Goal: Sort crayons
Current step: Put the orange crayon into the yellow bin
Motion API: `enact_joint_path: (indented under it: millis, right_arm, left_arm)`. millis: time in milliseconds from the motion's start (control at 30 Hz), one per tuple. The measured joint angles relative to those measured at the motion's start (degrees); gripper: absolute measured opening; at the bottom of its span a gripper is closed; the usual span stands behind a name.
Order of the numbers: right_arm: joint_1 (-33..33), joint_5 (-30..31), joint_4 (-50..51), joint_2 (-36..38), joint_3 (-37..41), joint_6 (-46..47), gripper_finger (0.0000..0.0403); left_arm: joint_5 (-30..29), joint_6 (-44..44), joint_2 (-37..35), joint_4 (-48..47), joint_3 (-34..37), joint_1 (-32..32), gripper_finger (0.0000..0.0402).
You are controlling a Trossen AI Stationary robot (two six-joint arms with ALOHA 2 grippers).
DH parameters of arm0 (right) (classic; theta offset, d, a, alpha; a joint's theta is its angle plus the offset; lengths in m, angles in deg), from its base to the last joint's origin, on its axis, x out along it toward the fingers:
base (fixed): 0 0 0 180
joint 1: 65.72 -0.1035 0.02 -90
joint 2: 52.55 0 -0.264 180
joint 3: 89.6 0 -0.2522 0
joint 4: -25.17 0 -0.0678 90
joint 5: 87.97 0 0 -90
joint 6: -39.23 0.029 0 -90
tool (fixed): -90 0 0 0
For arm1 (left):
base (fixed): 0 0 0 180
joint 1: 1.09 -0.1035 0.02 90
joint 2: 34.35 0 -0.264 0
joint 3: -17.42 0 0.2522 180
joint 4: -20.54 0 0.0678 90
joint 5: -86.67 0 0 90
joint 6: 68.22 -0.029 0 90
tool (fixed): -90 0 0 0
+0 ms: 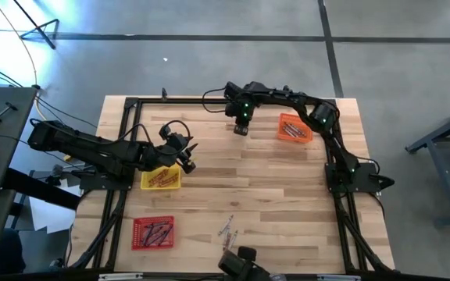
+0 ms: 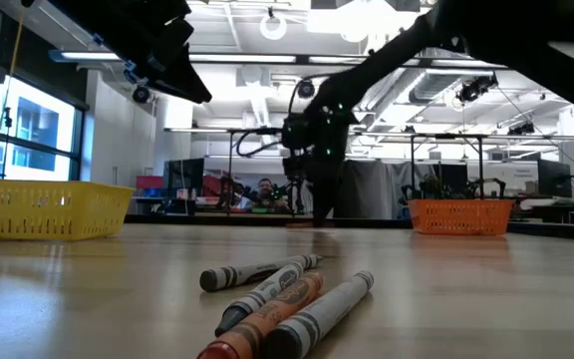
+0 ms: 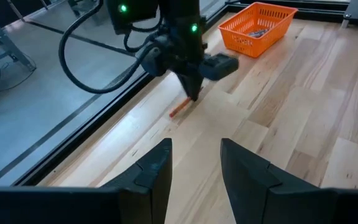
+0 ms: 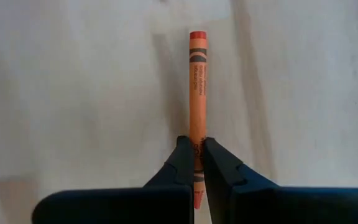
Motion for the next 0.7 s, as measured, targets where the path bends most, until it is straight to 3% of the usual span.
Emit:
enact_joint_path:
  millis: [367, 567, 700]
  right_arm:
    - [0.0, 0.4, 17.9, 1.2, -15.6, 0.6, 0.0000]
    - [-0.1, 0.5, 23.2, 7.2, -14.9, 2.6, 0.0000]
    - [-0.8, 0.4, 21.2, 13.6, -10.4, 3.1, 0.0000]
  left_arm:
    - [0.0, 0.0, 0.0, -0.1, 0.0, 0.0, 0.0122]
    - [0.0, 0.5, 0.0, -0.7, 0.0, 0.0, 0.0122]
    - [0.0, 1.5, 0.0, -1.8, 0.0, 0.0, 0.0122]
